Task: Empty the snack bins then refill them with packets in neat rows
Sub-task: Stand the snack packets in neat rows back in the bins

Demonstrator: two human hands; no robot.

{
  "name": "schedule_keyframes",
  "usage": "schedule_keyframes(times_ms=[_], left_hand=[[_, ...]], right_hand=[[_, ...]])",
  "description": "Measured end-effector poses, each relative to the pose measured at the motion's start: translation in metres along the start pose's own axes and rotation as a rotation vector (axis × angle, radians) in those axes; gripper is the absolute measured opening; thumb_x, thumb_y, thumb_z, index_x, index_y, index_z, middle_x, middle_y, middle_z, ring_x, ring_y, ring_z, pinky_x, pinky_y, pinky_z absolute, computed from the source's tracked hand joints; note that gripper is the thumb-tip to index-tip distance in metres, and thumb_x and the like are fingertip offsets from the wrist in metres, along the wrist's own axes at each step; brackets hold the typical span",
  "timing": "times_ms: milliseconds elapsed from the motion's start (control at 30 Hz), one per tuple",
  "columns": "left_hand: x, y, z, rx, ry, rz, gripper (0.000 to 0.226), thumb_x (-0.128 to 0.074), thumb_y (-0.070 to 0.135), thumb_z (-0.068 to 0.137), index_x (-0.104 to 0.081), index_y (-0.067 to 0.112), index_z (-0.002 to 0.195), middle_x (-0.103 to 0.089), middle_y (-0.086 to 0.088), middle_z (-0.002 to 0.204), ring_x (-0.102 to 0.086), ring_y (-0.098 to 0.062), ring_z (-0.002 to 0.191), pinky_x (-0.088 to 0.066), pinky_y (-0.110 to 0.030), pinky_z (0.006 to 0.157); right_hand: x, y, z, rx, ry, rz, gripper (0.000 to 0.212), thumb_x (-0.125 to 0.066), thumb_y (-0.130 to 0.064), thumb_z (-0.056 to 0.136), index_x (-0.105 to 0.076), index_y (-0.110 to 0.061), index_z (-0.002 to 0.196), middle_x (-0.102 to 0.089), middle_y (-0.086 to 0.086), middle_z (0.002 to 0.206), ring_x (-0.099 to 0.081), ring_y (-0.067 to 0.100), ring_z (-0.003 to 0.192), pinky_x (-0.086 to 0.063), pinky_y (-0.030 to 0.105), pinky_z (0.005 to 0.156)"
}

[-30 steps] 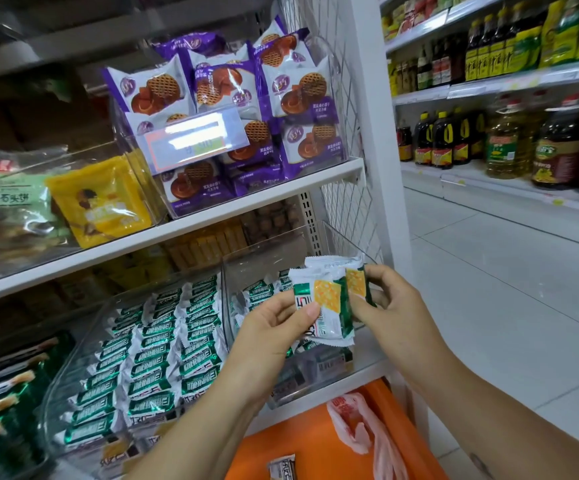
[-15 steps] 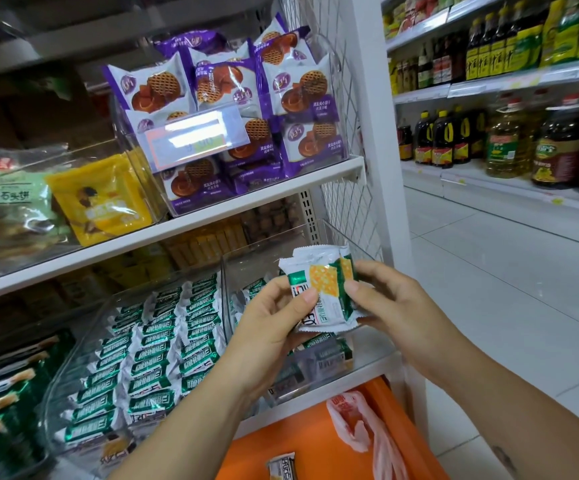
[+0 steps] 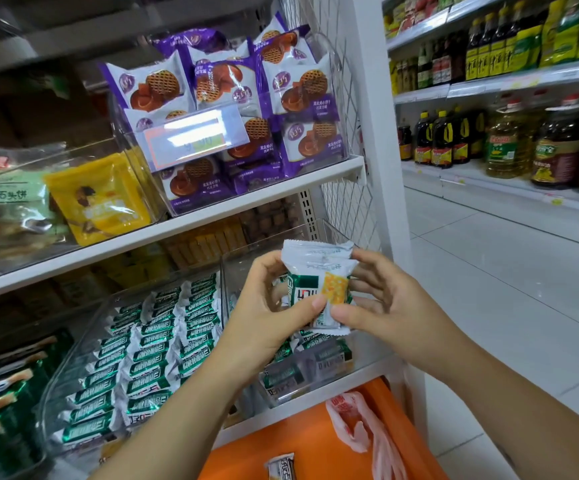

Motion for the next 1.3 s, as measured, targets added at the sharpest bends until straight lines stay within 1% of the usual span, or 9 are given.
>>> schedule_keyframes(times_ms=[233,433,567,700,767,867,1000,1133,1300], left_hand=[[0.009,0.003,-0.004,-0.120,-0.104,0.299,0.070,-0.078,0.039,0.069,-0.046,0.038,0.131,-0.054,0.012,0.134,-0.049,-0.009,0.127,-0.038,-0.041,0.109],[0.006,0.003,0.006,-0.168,-0.153,0.401,0.061,-0.076,0.042,0.068,-0.052,0.041,0.124,-0.058,0.019,0.126,-0.052,-0.004,0.122,-0.041,-0.032,0.105],[0.005,-0.014,0.031,-0.115,-0.112,0.376,0.057,-0.080,0.035,0.068,-0.052,0.035,0.118,-0.061,0.025,0.116,-0.055,0.005,0.112,-0.042,-0.014,0.095],[0.008,-0.039,0.067,-0.025,0.070,0.323,0.045,-0.076,0.021,0.078,-0.052,0.028,0.116,-0.063,0.025,0.107,-0.056,0.008,0.103,-0.040,-0.007,0.084],[0.007,-0.052,0.088,0.045,0.157,0.293,0.042,-0.072,0.026,0.082,-0.046,0.027,0.114,-0.051,0.032,0.103,-0.051,0.002,0.104,-0.036,-0.013,0.085],[0.002,-0.071,0.120,0.112,0.173,0.301,0.053,-0.070,0.031,0.085,-0.037,0.029,0.126,-0.044,0.020,0.102,-0.042,-0.005,0.107,-0.031,-0.021,0.088],[-0.003,-0.099,0.161,0.157,0.072,0.397,0.052,-0.073,0.037,0.081,-0.042,0.031,0.121,-0.054,0.022,0.104,-0.054,-0.003,0.096,-0.036,-0.022,0.083],[0.003,-0.134,0.186,0.186,-0.028,0.441,0.066,-0.078,0.041,0.075,-0.045,0.030,0.132,-0.056,0.010,0.126,-0.054,-0.007,0.111,-0.039,-0.027,0.092],[0.017,-0.161,0.197,0.280,-0.173,0.587,0.063,-0.081,0.042,0.071,-0.047,0.033,0.124,-0.058,0.016,0.117,-0.055,-0.004,0.108,-0.044,-0.027,0.091]], right_hand=[[0.005,0.005,0.001,0.010,-0.056,0.016,0.058,-0.083,-0.006,0.067,-0.052,-0.032,0.110,-0.065,-0.017,0.111,-0.063,0.008,0.108,-0.051,0.029,0.091],[0.012,0.006,0.006,0.023,-0.038,-0.159,0.056,-0.086,-0.017,0.065,-0.054,-0.036,0.106,-0.064,-0.025,0.111,-0.058,-0.001,0.111,-0.045,0.034,0.100],[0.025,0.004,0.021,0.053,0.000,-0.290,0.049,-0.083,-0.022,0.069,-0.056,-0.042,0.104,-0.064,-0.027,0.104,-0.057,-0.009,0.102,-0.044,0.013,0.087],[0.054,0.005,0.041,0.283,0.457,-0.364,0.025,-0.078,-0.026,0.076,-0.061,-0.037,0.091,-0.063,-0.016,0.088,-0.059,-0.001,0.085,-0.046,0.011,0.078],[0.067,0.014,0.051,0.405,0.611,-0.447,0.016,-0.071,-0.025,0.077,-0.061,-0.028,0.090,-0.058,-0.011,0.089,-0.056,0.002,0.083,-0.048,0.020,0.077],[0.079,0.033,0.068,0.524,0.627,-0.579,0.012,-0.067,-0.021,0.078,-0.064,-0.014,0.087,-0.050,-0.004,0.089,-0.053,0.002,0.084,-0.048,0.020,0.075],[0.087,0.046,0.084,0.623,0.634,-0.574,0.018,-0.063,-0.024,0.078,-0.055,-0.009,0.073,-0.046,0.000,0.082,-0.048,0.001,0.077,-0.041,0.013,0.069],[0.088,0.053,0.093,0.680,0.655,-0.555,0.022,-0.064,-0.022,0.076,-0.049,-0.008,0.069,-0.044,0.003,0.078,-0.045,0.011,0.072,-0.039,0.020,0.064],[0.088,0.056,0.096,0.716,0.659,-0.534,0.021,-0.064,-0.020,0.077,-0.048,-0.009,0.069,-0.043,0.004,0.078,-0.043,0.011,0.072,-0.038,0.019,0.064]])
Point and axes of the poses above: each hand's wrist, its own z-axis towards the middle knuckle, its own x-axis out of the back of the hand, y = z × x, the point moved 2 cm from there along z, towards the middle knuckle
